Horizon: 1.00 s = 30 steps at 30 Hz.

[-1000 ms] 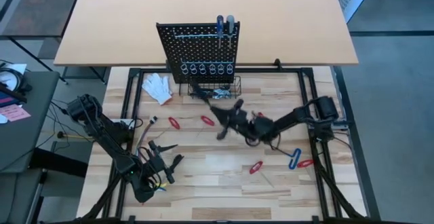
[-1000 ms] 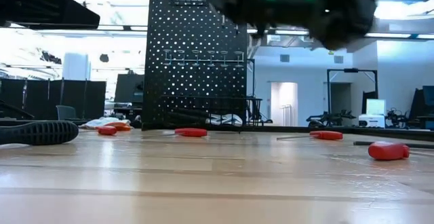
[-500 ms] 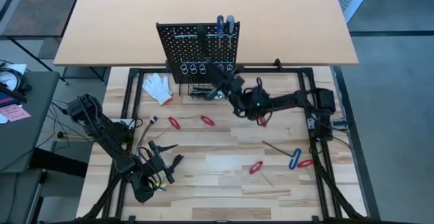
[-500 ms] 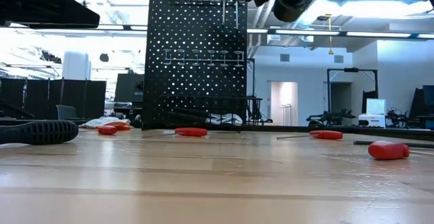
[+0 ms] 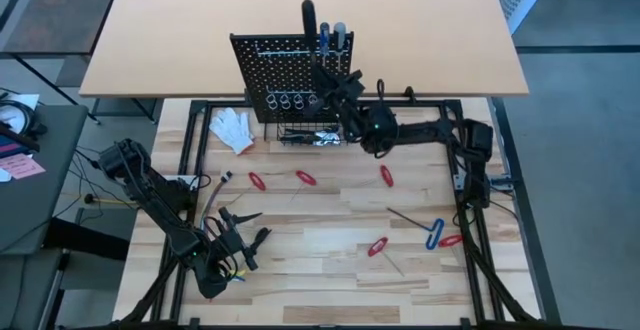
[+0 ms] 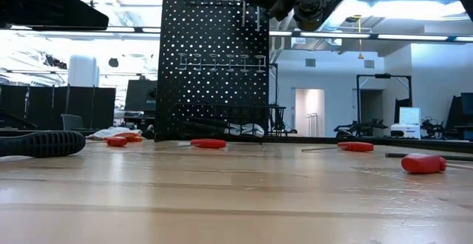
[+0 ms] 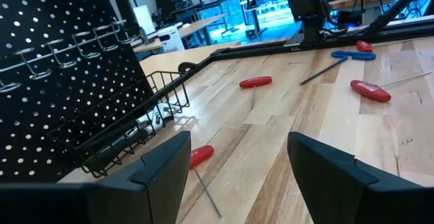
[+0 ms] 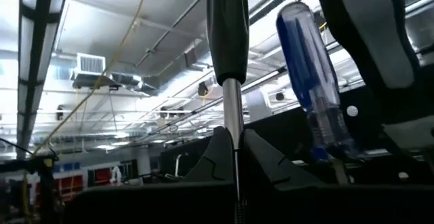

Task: Hang tools onto peg board
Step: Hang the black screwdriver on the black pegboard

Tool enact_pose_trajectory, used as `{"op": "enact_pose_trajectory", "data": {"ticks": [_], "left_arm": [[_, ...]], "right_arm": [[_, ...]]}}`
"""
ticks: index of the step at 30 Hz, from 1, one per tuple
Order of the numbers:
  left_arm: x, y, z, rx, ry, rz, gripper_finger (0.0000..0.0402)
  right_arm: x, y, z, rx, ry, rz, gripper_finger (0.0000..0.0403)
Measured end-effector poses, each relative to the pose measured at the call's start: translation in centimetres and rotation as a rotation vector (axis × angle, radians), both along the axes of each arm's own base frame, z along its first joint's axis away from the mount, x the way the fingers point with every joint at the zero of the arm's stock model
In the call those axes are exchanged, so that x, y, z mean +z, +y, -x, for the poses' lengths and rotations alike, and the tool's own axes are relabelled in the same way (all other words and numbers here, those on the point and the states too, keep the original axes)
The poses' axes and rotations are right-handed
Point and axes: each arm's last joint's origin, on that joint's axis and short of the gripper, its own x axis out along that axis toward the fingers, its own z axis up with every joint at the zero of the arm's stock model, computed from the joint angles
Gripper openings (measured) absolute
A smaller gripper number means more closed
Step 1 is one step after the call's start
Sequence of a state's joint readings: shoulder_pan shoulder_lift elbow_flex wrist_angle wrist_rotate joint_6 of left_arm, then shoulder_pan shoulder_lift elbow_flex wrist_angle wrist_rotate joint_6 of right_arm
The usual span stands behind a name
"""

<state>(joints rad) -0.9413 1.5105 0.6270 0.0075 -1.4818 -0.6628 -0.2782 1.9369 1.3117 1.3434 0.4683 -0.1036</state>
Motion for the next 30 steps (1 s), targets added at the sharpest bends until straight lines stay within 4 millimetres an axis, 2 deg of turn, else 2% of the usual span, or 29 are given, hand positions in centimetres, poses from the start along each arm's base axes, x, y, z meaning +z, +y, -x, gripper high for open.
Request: {"op": "enact_pose_trajectory", "data": {"ticks": [30], "left_arm": [[0.0, 0.0, 0.0, 0.005, -0.004, -0.004, 0.0242]], "right_arm": [[-1.1, -1.6, -0.3, -0.022, 0.089, -0.093, 0.001]]}}
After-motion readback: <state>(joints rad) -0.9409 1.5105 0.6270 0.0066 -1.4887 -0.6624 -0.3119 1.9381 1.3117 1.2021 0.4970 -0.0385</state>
